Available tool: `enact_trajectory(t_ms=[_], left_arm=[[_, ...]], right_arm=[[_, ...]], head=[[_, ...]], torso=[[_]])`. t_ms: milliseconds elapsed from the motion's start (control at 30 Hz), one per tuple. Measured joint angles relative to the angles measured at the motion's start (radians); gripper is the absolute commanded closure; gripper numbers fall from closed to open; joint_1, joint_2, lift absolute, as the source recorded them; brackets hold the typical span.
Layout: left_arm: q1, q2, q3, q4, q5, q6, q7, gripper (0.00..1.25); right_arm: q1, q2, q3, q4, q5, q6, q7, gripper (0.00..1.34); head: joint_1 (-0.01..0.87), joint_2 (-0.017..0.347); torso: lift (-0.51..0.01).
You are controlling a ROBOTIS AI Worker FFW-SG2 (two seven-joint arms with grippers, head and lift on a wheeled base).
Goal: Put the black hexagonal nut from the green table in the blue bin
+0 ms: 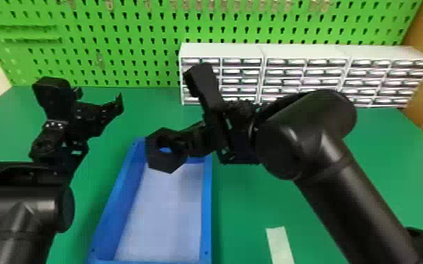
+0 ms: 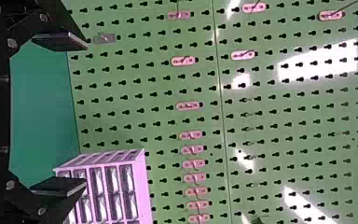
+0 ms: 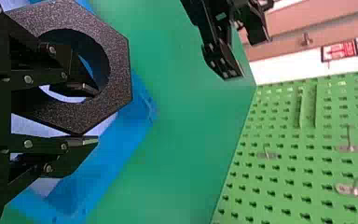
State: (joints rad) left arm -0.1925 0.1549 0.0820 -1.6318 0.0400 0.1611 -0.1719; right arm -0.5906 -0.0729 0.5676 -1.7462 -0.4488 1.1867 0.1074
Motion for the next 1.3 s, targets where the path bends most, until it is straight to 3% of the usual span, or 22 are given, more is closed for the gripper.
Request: enact_trajectory(t_ms=[300, 833, 1300], left_arm=[[-0.001, 0.001, -0.001, -0.005, 0.003, 0.000, -0.001, 0.24], [0.003, 0.002, -0.001, -0.014, 0.004, 0.000, -0.001, 0.24], [0.005, 0.002, 0.002, -0.018, 0.004, 0.000, -0.002, 0.24]], right_arm=[[0.002, -0.009, 0.082, 0.073, -0.029, -0.086, 0.025, 1.17], [0.006, -0.021, 0.233, 0.217, 0.018, -0.253, 0.068, 1.17], [0.003, -0.029, 0.293, 0.264, 0.035, -0.288, 0.071, 1.13]], head=[[0.686, 0.052], [0.686, 0.052], [0.686, 0.052]], torso=[[-0.097], [-0.097], [-0.097]])
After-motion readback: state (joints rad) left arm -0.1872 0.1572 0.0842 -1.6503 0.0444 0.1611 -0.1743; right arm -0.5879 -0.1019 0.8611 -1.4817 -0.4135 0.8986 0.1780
